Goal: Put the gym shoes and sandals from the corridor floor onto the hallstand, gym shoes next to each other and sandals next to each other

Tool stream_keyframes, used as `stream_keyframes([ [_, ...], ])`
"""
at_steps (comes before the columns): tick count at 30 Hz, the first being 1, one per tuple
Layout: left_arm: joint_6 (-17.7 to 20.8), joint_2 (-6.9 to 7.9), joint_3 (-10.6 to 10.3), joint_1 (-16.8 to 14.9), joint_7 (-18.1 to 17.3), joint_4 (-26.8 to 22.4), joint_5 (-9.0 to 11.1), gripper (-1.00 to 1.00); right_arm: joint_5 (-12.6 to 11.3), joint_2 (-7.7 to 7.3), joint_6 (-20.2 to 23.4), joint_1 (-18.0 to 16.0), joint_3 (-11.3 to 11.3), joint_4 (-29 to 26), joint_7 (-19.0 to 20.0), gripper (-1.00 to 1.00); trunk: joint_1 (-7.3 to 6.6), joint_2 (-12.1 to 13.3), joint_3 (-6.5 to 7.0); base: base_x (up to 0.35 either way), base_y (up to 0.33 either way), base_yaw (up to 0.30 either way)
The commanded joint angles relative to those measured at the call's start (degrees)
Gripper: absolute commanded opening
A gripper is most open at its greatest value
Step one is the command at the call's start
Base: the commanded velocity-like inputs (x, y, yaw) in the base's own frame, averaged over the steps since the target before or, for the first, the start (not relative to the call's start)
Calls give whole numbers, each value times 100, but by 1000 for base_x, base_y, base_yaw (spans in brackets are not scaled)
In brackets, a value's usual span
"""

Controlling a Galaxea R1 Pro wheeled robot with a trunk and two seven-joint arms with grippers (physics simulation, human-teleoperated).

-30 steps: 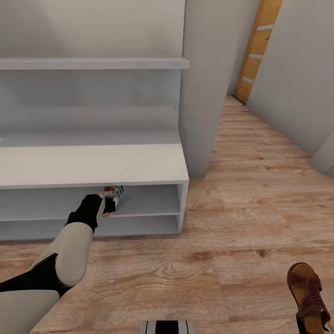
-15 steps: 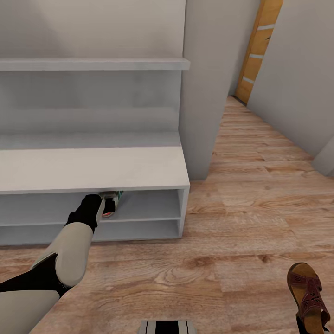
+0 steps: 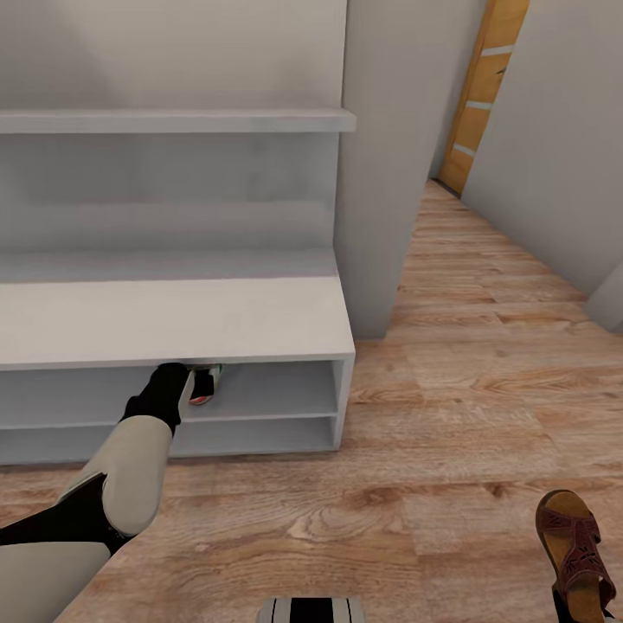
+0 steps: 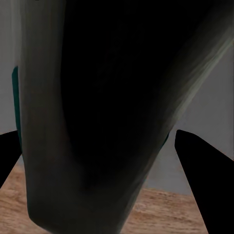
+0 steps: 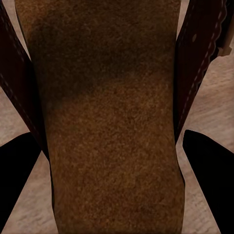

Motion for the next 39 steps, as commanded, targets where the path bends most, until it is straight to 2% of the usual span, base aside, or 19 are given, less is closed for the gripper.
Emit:
stream_keyframes([
  [1,16,-4,34,2,-4,31,-30,-100,-46,1,-9,-5,-23,6,65,-100,1,0,-6,12,0,0],
  [4,15,1,35,2,-4,28,-31,-100,-46,1,-9,-5,-23,6,65,-100,1,0,-6,6,0,0],
  [5,15,3,33,2,-4,29,-31,100,-46,1,-9,-5,-23,6,65,-100,1,0,-6,4,0,0],
  [19,12,19,28,17,57,22,-38,100,-46,2,-9,-5,-23,6,65,-100,1,0,-6,-33,0,0],
  [39,12,45,27,36,57,22,-43,100,-46,0,-9,-5,-23,6,65,-100,1,0,-6,-320,8,0],
])
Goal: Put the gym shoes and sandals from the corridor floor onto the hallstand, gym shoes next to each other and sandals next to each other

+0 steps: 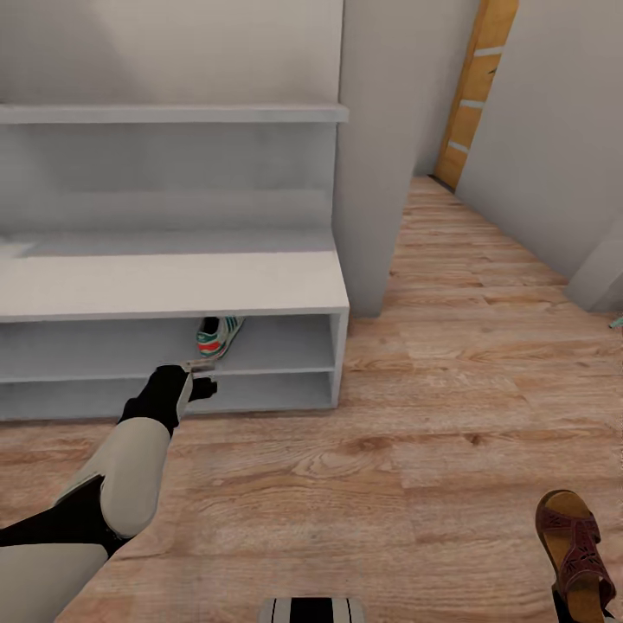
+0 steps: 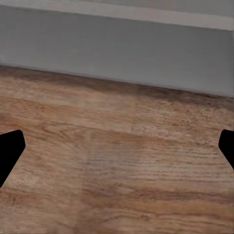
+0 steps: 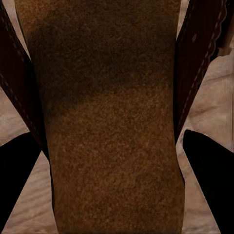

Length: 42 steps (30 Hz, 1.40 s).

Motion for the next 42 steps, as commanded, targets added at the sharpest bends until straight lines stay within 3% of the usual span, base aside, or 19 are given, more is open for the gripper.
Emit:
stream_keyframes([
  [1,18,-1,32,-2,5,-8,2,100,-47,1,-9,-4,-24,5,66,-100,-5,-2,-4,-327,93,0],
  [8,-28,75,31,27,-1,-8,7,100,-47,1,-9,-4,-24,5,66,-100,-5,-2,-4,-281,183,0],
  [16,-225,496,94,228,-75,8,72,100,-47,2,-9,-4,-24,5,66,-100,-5,-2,-4,-228,240,0],
  [18,-596,672,104,486,-130,11,174,100,-47,2,-9,-4,-24,9,66,-100,-5,-2,-4,-224,245,0],
  [19,-1139,808,108,873,-323,10,355,100,-47,2,-9,-4,-20,12,66,-100,-5,-2,-4,-228,245,0],
  [22,-1782,894,110,1372,-686,5,505,100,-47,2,-9,-4,-18,15,66,-100,-5,-2,-4,-230,244,0],
  [25,-3009,951,115,2239,-1391,12,601,100,-47,2,-9,-4,-17,20,66,-100,-5,-2,-4,-233,242,0],
  [28,-3874,967,121,2842,-1846,16,674,100,-47,2,-9,-4,-16,27,67,-100,-5,-2,-4,-234,242,0],
  [30,-4745,974,125,3486,-2185,17,921,100,-47,8,-9,-4,-16,35,71,-100,-5,-2,-4,-234,241,0],
  [32,-5300,976,127,3922,-2317,16,1231,100,-47,9,-9,-4,-16,42,73,-100,-5,-2,-4,-234,240,0],
  [34,-5592,982,129,4175,-2367,11,1464,100,-47,12,-9,-4,-15,44,73,-100,-5,-2,-4,-219,220,0],
  [37,-6302,1106,149,4915,-2439,10,2290,100,-47,25,-9,-4,-15,48,74,-100,-5,-2,-4,-93,93,0],
  [39,-6473,1192,156,5106,-2447,15,2538,100,-47,39,-9,-4,-15,48,74,-100,-5,-2,-4,-31,31,0],
  [42,-6585,1278,165,5240,-2440,71,2755,100,-42,51,-11,-4,-15,49,74,-100,-5,-2,-4,-14,14,0],
])
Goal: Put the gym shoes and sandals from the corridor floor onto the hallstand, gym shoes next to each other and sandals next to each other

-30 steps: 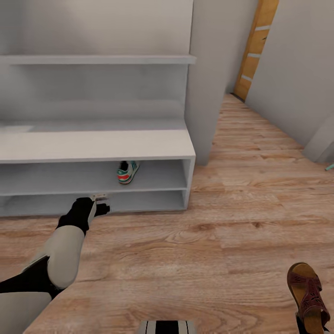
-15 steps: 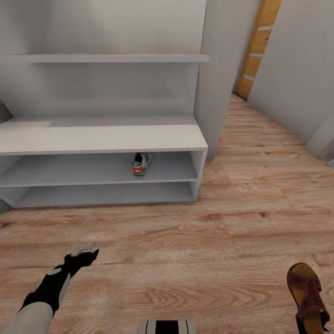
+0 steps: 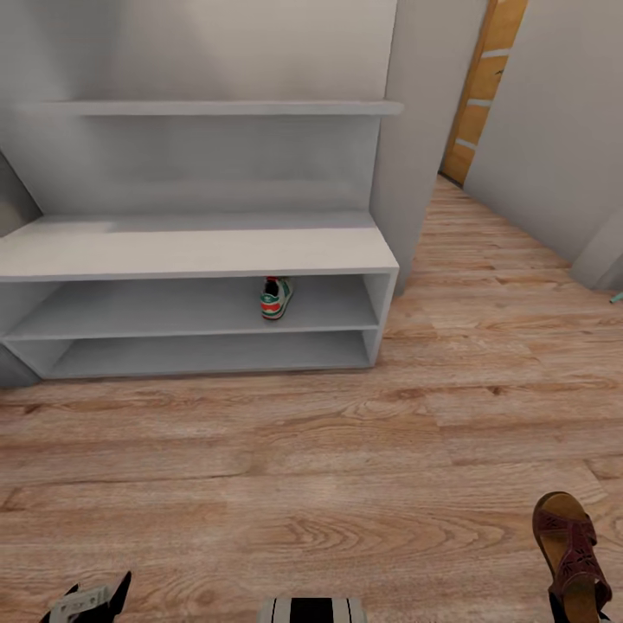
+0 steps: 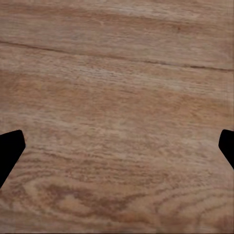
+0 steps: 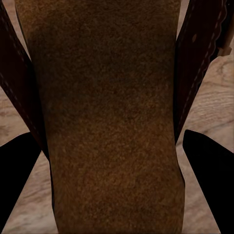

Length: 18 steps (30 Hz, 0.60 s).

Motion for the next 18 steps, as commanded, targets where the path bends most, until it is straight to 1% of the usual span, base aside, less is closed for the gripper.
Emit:
stream_keyframes([
  [1,-28,11,43,15,-50,16,24,100,-46,4,-9,-4,-24,7,66,-100,-1,-1,-4,-8,8,0],
  [4,-68,47,45,75,-22,49,127,100,-49,10,-8,-4,-24,-5,66,-100,-1,-1,-4,-3,3,0],
  [8,-87,-2,28,94,-13,184,126,100,-50,37,-11,-4,-24,-1,70,-100,-1,-1,-4,0,0,0],
  [11,-89,-11,25,95,-10,211,116,100,-50,63,-14,-4,-30,2,67,-100,-1,-1,-4,0,17,0],
  [18,-90,-21,15,96,-17,241,113,100,-50,75,-16,-4,-33,-2,66,-100,-1,-1,-4,0,278,0],
])
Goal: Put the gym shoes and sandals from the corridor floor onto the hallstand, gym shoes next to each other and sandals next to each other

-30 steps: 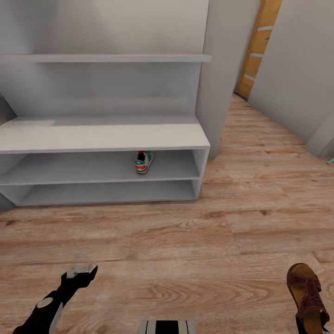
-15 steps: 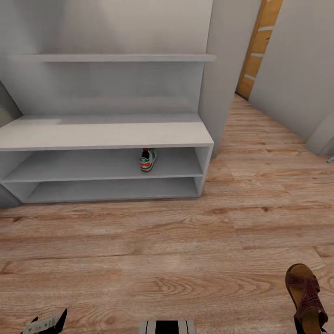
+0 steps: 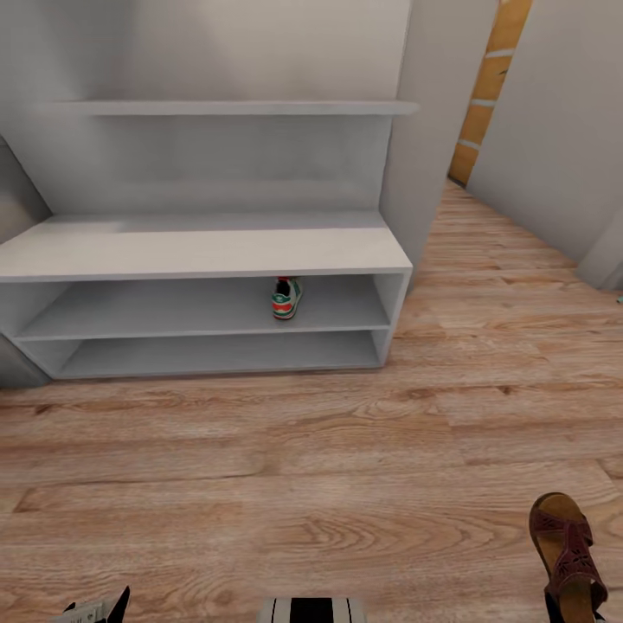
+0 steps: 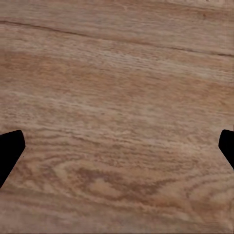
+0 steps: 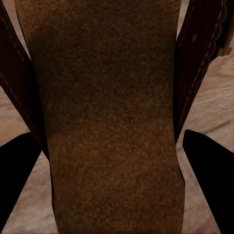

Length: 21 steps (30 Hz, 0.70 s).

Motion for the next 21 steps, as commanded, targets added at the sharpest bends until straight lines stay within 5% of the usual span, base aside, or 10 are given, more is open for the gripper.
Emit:
stream_keyframes([
  [1,-9,-3,39,-7,-54,10,-3,100,-46,1,-9,-3,-26,2,67,-100,-1,-1,-4,0,302,0],
  [21,-9,-3,39,-7,-55,11,-4,100,-46,2,-8,-3,-26,3,67,-100,-1,-1,-4,0,306,0],
])
